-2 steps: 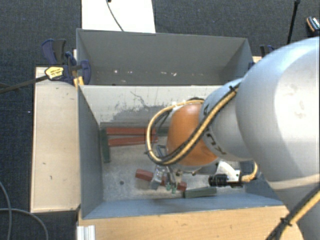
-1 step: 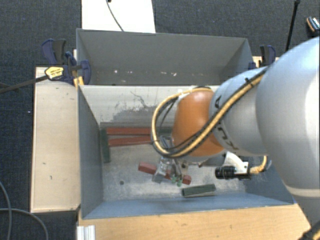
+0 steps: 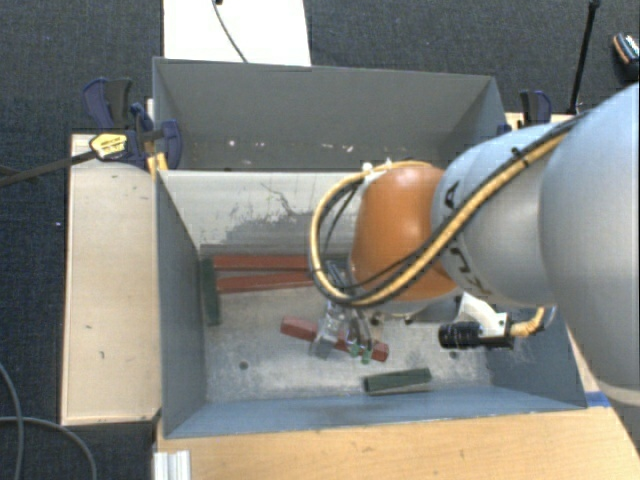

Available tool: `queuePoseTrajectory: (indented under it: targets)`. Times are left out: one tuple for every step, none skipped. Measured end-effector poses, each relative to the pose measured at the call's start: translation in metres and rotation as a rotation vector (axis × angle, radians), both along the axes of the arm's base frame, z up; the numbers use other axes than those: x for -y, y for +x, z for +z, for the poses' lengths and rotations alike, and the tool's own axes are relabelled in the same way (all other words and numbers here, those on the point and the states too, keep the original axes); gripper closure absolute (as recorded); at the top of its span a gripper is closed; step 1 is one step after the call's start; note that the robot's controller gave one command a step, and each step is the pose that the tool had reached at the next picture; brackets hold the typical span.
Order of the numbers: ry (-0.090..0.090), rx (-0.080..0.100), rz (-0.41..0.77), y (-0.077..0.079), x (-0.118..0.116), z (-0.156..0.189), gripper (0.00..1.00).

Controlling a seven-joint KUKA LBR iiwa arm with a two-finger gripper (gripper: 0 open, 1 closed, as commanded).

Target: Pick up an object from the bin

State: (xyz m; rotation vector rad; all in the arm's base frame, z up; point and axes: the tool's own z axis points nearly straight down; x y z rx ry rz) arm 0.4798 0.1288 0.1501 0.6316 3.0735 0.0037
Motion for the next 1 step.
queuePoseTrajectory:
  targets:
    - [0.0, 0.001, 0.009, 0.0012, -0.0002, 0.0338, 1.0]
